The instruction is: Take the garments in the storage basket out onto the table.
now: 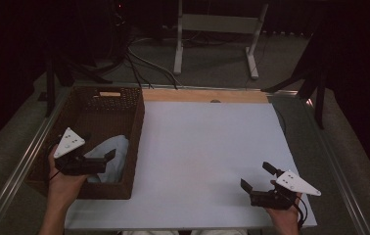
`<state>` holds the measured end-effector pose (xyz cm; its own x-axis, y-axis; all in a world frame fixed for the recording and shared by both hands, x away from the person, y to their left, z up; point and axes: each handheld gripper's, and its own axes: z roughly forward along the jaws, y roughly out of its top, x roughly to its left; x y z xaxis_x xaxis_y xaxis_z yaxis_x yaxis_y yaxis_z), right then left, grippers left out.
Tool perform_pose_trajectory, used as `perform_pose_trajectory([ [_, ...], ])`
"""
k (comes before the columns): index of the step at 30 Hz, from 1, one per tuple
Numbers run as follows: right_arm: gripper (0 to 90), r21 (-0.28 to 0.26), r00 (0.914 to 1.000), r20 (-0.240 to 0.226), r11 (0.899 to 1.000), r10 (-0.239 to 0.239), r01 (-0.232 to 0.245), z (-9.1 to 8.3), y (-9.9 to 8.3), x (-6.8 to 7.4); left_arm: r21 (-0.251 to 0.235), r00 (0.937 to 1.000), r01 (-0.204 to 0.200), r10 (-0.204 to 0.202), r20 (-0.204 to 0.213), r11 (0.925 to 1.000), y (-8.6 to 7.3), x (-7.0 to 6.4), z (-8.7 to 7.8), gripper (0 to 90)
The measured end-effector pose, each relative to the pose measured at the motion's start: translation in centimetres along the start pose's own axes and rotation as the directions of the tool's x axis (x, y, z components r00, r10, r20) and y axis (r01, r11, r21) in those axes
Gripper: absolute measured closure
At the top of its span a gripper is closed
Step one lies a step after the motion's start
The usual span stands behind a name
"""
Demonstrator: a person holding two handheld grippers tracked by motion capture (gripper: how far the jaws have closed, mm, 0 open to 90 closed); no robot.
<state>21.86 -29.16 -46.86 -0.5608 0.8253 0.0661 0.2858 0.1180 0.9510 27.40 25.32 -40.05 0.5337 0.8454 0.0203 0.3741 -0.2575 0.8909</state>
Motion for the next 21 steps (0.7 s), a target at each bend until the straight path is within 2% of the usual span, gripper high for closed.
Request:
perform_pose_trajectory([
  [11,0.0,-0.003,1.0000,-0.001,1.000,0.000,0.000,0.0,0.0,0.0,0.035,0.9998,-0.019,0.019,-0.002,0.9992,0.6,0.6,0.9,3.2],
  [21,0.0,-0.006,1.0000,-0.001,1.000,0.002,-0.002,0.0,0.0,0.0,0.072,0.9992,-0.038,0.037,0.014,0.9966,0.6,1.4,2.1,3.3],
])
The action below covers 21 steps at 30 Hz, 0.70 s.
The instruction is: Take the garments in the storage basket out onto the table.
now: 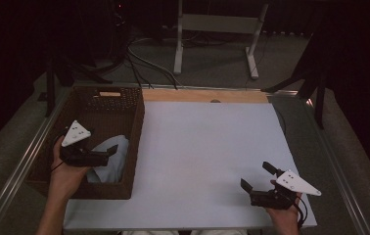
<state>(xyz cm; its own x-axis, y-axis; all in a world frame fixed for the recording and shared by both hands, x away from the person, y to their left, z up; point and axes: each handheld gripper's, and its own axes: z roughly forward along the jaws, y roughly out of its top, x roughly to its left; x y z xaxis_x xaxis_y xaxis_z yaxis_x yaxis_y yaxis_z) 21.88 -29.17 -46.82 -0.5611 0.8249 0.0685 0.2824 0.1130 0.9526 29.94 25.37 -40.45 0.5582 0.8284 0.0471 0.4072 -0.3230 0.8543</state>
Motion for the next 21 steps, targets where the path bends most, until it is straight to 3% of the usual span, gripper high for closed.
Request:
perform_pose_trajectory([
  [10,0.0,0.000,1.0000,0.000,1.000,0.002,-0.002,0.0,0.0,0.0,0.067,0.9995,-0.023,0.021,0.022,0.9975,-0.1,0.6,1.5,3.3],
  [21,0.0,0.002,1.0000,-0.003,1.000,0.001,-0.001,0.1,0.0,0.0,0.146,0.9989,-0.031,0.026,0.038,0.9888,0.2,1.0,2.3,3.2],
])
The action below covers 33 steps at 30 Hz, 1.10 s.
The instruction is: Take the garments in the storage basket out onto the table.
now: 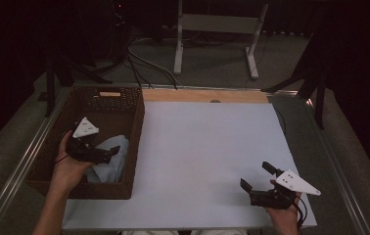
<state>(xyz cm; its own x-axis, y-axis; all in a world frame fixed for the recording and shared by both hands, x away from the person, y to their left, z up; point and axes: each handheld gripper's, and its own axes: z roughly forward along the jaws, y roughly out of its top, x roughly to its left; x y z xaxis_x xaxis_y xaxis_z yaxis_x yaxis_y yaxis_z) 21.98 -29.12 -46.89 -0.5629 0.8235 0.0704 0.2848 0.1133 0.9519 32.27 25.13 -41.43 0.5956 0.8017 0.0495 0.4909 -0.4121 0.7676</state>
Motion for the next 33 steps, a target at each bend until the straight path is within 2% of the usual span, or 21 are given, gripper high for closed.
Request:
perform_pose_trajectory([
  [7,0.0,-0.002,1.0000,0.001,1.000,0.000,0.000,0.0,0.0,0.0,0.018,0.9999,0.010,-0.010,0.008,0.9998,0.0,0.4,0.5,3.3],
  [14,0.0,-0.004,1.0000,0.003,1.000,0.000,0.000,-0.1,0.0,-0.1,0.071,0.9992,0.022,-0.024,0.033,0.9973,-0.1,0.7,1.4,3.2],
  [23,0.0,-0.005,1.0000,0.005,1.000,0.000,0.000,-0.1,0.1,0.0,0.136,0.9984,0.014,-0.022,0.053,0.9906,-0.4,0.9,2.6,3.3],
  [33,0.0,-0.008,1.0000,0.005,1.000,-0.001,0.001,-0.1,0.1,-0.1,0.190,0.9964,0.029,-0.043,0.073,0.9813,-0.7,1.4,3.3,3.2],
])
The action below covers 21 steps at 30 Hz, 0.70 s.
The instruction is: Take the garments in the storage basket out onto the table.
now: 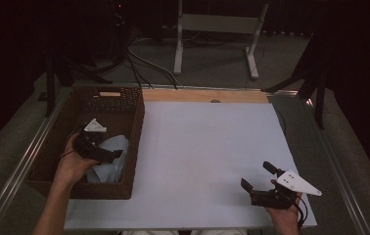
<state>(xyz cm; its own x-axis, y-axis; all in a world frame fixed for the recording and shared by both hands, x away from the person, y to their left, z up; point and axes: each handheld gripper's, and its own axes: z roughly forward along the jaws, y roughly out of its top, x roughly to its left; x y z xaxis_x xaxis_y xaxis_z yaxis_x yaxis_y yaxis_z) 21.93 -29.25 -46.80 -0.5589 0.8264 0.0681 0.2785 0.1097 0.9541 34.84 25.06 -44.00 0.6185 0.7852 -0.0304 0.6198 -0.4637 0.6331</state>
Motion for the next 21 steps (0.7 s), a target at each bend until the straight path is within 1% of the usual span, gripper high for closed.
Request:
perform_pose_trajectory([
  [5,0.0,-0.001,1.0000,0.000,1.000,-0.001,0.001,0.0,0.0,0.0,0.022,0.9998,0.008,-0.008,0.019,0.9997,-0.1,0.2,0.3,3.2],
  [7,0.0,-0.002,1.0000,-0.001,1.000,0.000,0.000,0.0,0.0,0.0,0.039,0.9994,0.013,-0.014,0.031,0.9991,-0.1,0.2,0.4,3.2],
  [9,0.0,-0.003,1.0000,-0.001,1.000,0.000,0.000,0.0,0.0,0.0,0.068,0.9985,0.026,-0.029,0.045,0.9973,-0.1,0.3,0.6,3.3],
  [10,0.0,-0.002,1.0000,-0.001,1.000,0.000,0.000,0.0,0.0,0.0,0.080,0.9984,0.031,-0.034,0.045,0.9963,-0.1,0.3,0.7,3.3],
  [14,0.0,-0.004,1.0000,-0.001,1.000,0.000,0.000,0.0,0.0,0.0,0.130,0.9961,0.061,-0.069,0.055,0.9896,0.0,0.4,0.8,3.3],
  [15,0.0,-0.004,1.0000,-0.001,1.000,-0.001,0.001,0.0,0.0,0.0,0.143,0.9953,0.062,-0.072,0.065,0.9878,0.0,0.4,0.8,3.3],
  [16,0.0,-0.003,1.0000,-0.001,1.000,0.001,-0.001,0.0,0.0,0.0,0.156,0.9955,0.058,-0.069,0.066,0.9861,0.0,0.3,0.9,3.3],
  [17,0.0,-0.004,1.0000,-0.001,1.000,0.001,-0.001,0.0,0.0,0.0,0.169,0.9954,0.063,-0.074,0.061,0.9837,0.1,0.3,1.0,3.3],
  [18,0.0,-0.004,1.0000,-0.001,1.000,0.001,-0.001,0.0,0.0,0.0,0.183,0.9948,0.064,-0.077,0.067,0.9811,0.1,0.2,1.1,3.3],
  [21,0.0,-0.004,1.0000,-0.001,1.000,-0.001,0.001,0.0,0.0,0.0,0.219,0.9957,0.052,-0.068,0.063,0.9744,0.1,0.1,1.3,4.1],
])
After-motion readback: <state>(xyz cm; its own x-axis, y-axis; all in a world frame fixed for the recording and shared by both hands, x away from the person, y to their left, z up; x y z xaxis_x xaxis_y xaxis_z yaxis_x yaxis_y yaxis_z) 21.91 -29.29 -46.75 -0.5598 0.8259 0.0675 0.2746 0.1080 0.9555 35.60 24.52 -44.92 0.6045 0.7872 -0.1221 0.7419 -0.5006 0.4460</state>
